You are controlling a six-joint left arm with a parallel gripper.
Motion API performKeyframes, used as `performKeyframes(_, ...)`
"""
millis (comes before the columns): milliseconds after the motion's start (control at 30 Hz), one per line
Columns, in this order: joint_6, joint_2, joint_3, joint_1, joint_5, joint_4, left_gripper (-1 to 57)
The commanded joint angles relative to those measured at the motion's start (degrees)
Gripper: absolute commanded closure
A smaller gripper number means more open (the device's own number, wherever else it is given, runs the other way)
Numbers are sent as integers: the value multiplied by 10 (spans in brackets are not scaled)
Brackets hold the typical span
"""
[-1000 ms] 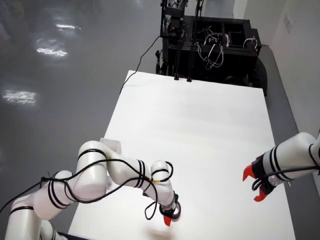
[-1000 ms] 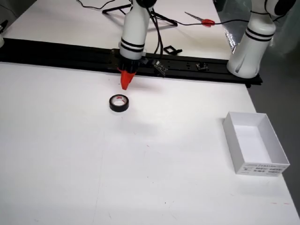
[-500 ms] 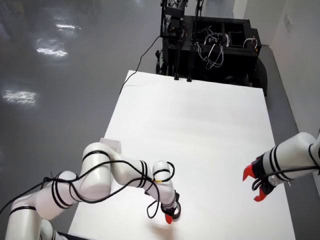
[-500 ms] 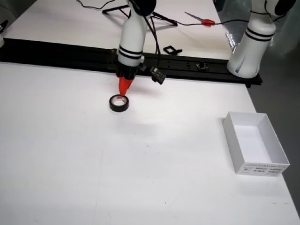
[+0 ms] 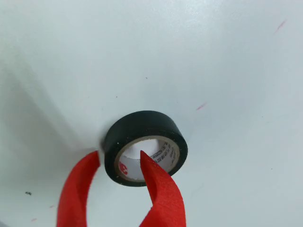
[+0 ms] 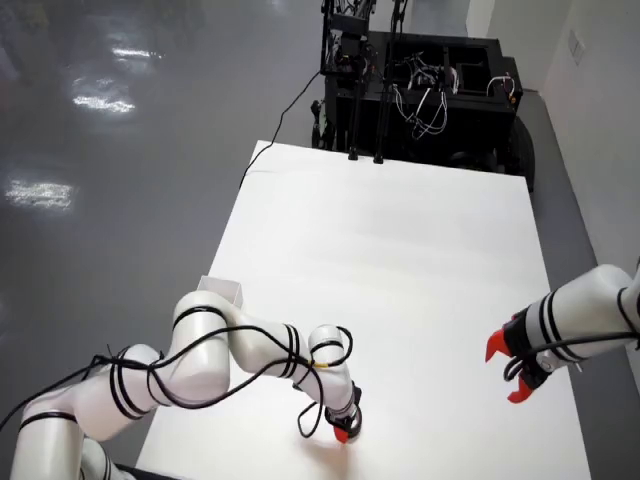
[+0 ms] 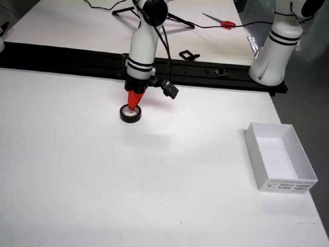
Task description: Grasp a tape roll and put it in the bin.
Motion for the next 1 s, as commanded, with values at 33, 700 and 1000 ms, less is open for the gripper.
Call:
performKeyframes(33,10,13,-10,7,0,-1,529)
performKeyframes(700,36,-84,-16,19,121,50,570)
performKeyframes(1000,36,-246,110,98,158,63,570)
